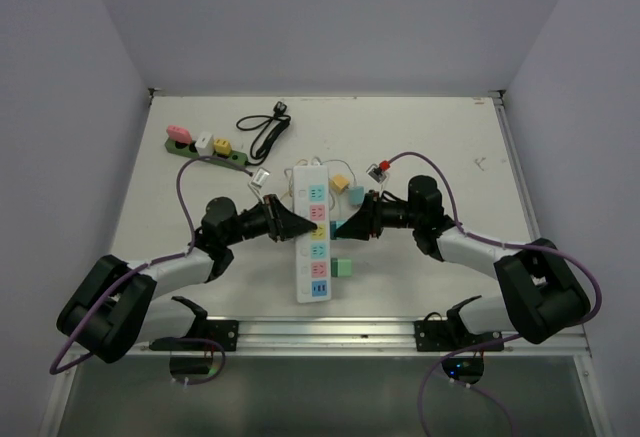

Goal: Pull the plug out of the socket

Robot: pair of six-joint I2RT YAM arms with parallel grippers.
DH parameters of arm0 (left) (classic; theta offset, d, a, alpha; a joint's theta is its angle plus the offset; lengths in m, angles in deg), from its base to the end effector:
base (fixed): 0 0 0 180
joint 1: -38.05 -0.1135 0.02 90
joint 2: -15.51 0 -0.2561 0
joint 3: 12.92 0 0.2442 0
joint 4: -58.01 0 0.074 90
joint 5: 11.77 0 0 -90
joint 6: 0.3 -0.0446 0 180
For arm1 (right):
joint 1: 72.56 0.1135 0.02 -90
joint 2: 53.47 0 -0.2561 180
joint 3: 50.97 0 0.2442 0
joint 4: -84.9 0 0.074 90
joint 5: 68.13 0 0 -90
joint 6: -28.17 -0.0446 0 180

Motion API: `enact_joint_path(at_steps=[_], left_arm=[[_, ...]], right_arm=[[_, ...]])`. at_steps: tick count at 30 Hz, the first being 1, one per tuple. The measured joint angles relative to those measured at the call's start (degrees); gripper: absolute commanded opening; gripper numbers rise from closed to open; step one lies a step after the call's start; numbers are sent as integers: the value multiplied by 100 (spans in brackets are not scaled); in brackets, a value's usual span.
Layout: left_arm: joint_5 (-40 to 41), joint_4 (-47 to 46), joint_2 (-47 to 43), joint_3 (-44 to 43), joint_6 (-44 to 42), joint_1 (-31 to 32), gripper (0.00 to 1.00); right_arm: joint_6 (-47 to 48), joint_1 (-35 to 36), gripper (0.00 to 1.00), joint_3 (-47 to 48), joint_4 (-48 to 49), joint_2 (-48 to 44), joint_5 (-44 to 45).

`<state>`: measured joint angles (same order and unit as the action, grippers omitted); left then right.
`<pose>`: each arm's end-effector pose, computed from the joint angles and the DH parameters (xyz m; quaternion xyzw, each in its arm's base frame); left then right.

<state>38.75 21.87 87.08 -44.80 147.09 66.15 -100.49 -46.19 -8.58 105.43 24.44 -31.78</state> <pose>0.1941 -0.1358 0.1938 0.0504 0.7221 -0.6183 0.3064 0.2189 0.1486 0.1961 -0.1974 0.7333 0.5939 0.2657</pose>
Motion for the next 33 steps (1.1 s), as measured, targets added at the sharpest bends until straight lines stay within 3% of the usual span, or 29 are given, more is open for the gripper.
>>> enact_joint_path(at_steps=[7,14,25,33], left_arm=[[-24,-92,-4,66,-22,-37,0],[-341,-433,-94,352,31,-293,0],[-669,-879,-247,850,380,-1237,0],[-811,-879,-498,890,461,-1410,0]], right_arm=[[68,-2,0,26,-131,-44,-15],[319,92,0,81,-374,-122,-33],[640,-37,0,72,-601,-149,-13],[918,-92,1,105,-1333,140,675]])
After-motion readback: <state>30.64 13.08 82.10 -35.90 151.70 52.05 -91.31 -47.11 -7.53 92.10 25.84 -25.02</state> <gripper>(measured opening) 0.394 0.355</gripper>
